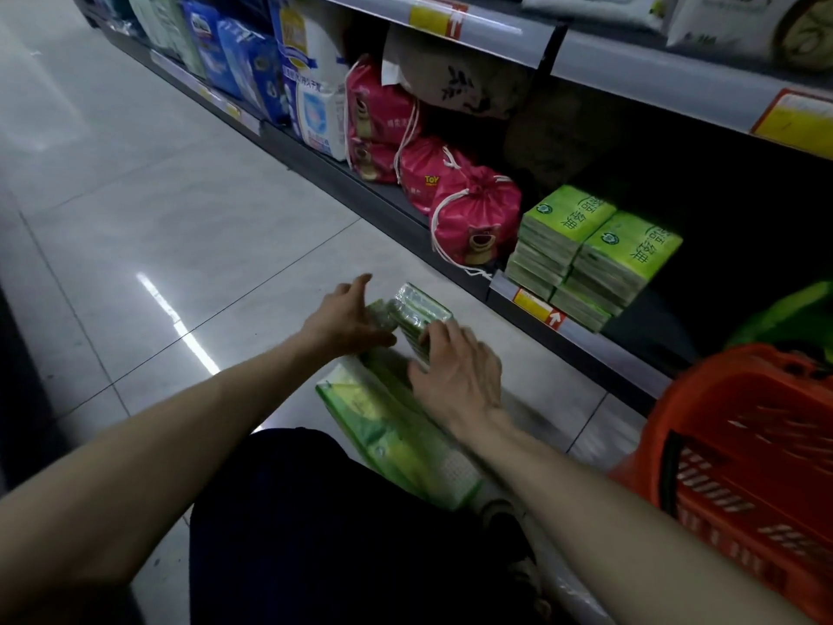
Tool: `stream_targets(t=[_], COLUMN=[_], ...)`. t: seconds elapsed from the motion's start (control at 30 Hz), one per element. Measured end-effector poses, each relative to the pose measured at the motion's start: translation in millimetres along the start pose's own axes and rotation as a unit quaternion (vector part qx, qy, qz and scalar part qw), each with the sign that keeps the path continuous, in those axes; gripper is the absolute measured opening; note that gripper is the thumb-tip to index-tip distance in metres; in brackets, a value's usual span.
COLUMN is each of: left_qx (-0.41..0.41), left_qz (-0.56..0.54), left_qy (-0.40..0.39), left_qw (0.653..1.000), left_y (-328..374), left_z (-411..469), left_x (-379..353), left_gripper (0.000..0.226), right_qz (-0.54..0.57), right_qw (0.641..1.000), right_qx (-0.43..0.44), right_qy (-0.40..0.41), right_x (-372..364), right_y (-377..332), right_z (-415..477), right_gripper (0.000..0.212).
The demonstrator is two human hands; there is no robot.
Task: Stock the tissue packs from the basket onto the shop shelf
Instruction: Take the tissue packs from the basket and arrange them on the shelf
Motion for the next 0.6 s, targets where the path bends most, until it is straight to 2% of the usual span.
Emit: stream_targets(t=[0.07, 0.13, 0.2, 0.23, 0.3, 0.37, 0.47, 0.53, 0.6], left_qx=[-0.053, -0.087, -0.087, -0.083, -0.087, -0.103, -0.112, -0.089, -0.02], left_qz=[0.059, 0.093, 0.108, 0.109, 0.109, 0.09, 0.054, -0.005, -0.109], left_qy=[-0.022, -0.035, -0.045, -0.046, -0.035, -0.019, -0.026, -0.046, -0.062], left_qw=[0.997, 0.991, 0.989, 0.989, 0.99, 0.99, 0.992, 0.995, 0.992], left_y=[13.2, 22.0, 25.3, 26.2, 28.5, 32.8, 41.7, 53.1, 69.9], left_z=[7.4, 12.8, 16.3, 18.3, 20.1, 20.7, 19.2, 14.6, 9.1], left_x=[-10.2, -19.9, -26.4, -28.4, -30.2, -31.3, -30.2, -26.6, -20.8], left_gripper=[0.117, 0.113, 0.106, 0.101, 0.092, 0.083, 0.077, 0.072, 0.058], right_qz=[-0.029, -0.043, -0.057, -0.06, -0.038, -0.01, 0.047, 0.085, 0.096], right_qw=[0.998, 0.998, 0.997, 0.995, 0.993, 0.994, 0.993, 0.99, 0.991], right_qx=[-0.008, -0.024, -0.027, -0.028, -0.034, -0.047, -0.08, -0.098, -0.09], right_qy=[0.055, 0.024, -0.042, -0.075, -0.106, -0.093, -0.071, -0.052, -0.028], right_x=[2.5, 1.3, -4.6, -8.3, -14.4, -17.3, -13.6, -6.4, 4.8], right_y=[8.6, 15.0, 16.5, 16.2, 16.1, 18.3, 28.6, 39.2, 47.8], right_z=[23.9, 45.0, 59.1, 63.2, 65.2, 62.2, 54.1, 46.5, 37.3], right_gripper=[0.057, 0.084, 0.098, 0.098, 0.084, 0.065, 0.049, 0.044, 0.049])
Point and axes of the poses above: each hand's wrist, its own z-axis towards the middle knuckle, its own x-axis out of the back of the hand, y = z × x, the point moved 1 cm from there along z, towards the middle knuckle, and after that the axes turned 12 degrees about -z, right-handed, at the moved point
